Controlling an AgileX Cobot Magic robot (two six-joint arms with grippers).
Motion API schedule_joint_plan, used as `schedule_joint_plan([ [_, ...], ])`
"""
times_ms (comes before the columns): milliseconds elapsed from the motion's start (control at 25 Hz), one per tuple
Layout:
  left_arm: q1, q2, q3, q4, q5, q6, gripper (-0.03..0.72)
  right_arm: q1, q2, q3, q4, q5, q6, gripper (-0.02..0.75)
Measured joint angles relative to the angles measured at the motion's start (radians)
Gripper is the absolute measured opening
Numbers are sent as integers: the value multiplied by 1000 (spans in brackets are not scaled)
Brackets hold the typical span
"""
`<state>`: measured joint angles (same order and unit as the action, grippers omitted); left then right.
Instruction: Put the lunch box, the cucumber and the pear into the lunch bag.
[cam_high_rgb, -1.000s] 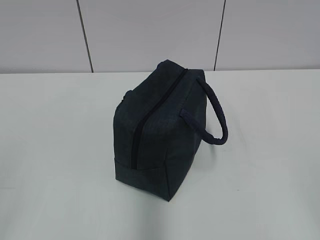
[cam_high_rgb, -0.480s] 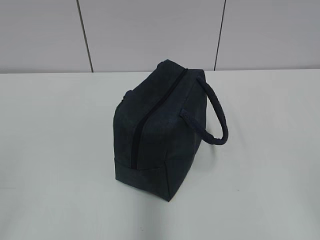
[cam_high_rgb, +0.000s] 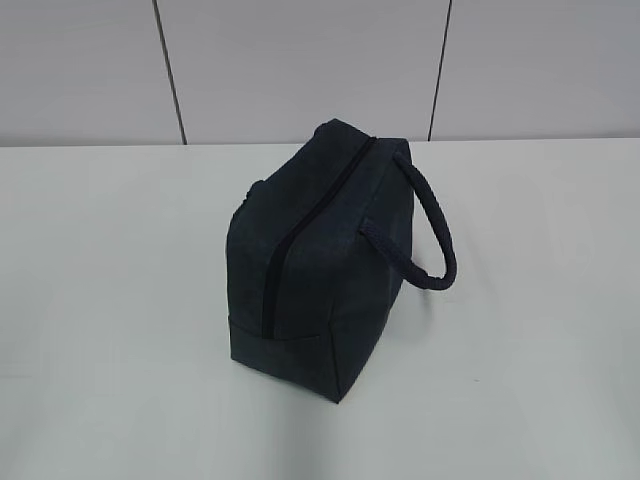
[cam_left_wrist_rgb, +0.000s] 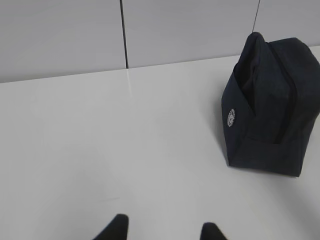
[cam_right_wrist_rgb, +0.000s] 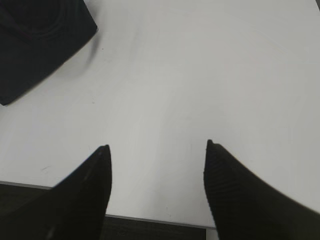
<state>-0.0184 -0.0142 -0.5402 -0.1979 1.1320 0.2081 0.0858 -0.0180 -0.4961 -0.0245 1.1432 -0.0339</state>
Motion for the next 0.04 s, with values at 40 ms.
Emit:
schedule_joint_plan([
  [40, 0, 0, 0, 0, 0, 0, 276, 0, 0, 0, 0, 0, 0, 463],
])
